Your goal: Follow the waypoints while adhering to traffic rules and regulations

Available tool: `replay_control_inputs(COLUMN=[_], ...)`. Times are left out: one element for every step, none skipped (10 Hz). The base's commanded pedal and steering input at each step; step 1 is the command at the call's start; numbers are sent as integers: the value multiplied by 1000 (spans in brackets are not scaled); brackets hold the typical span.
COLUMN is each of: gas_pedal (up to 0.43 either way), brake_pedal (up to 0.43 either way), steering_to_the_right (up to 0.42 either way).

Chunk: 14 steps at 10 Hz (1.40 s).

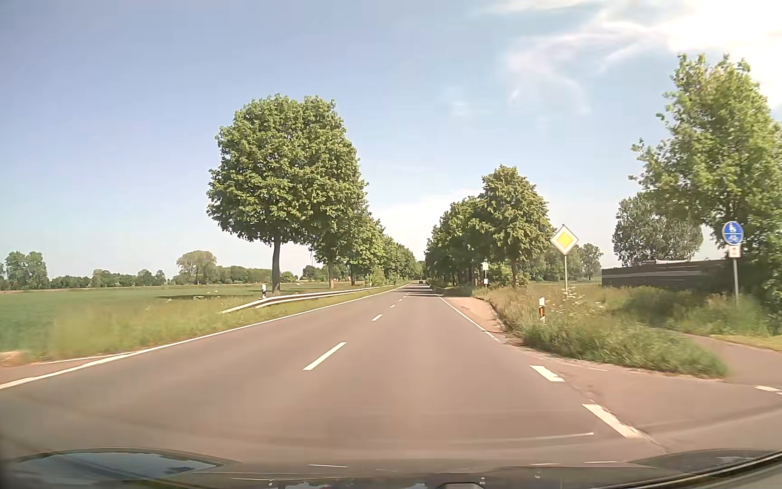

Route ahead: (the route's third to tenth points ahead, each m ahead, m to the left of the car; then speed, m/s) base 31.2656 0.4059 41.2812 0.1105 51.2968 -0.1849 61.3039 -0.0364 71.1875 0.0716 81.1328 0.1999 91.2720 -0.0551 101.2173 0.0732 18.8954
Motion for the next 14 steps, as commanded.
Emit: replay_control_inputs(gas_pedal=[169,169,169,169,169,169,169,169,169,169,169,169,169,169], brake_pedal=[0,0,0,0,0,0,0,0,0,0,0,0,0,0], steering_to_the_right=[1,1,1,1,1,1,1,1,1,1,1,1,0,0])
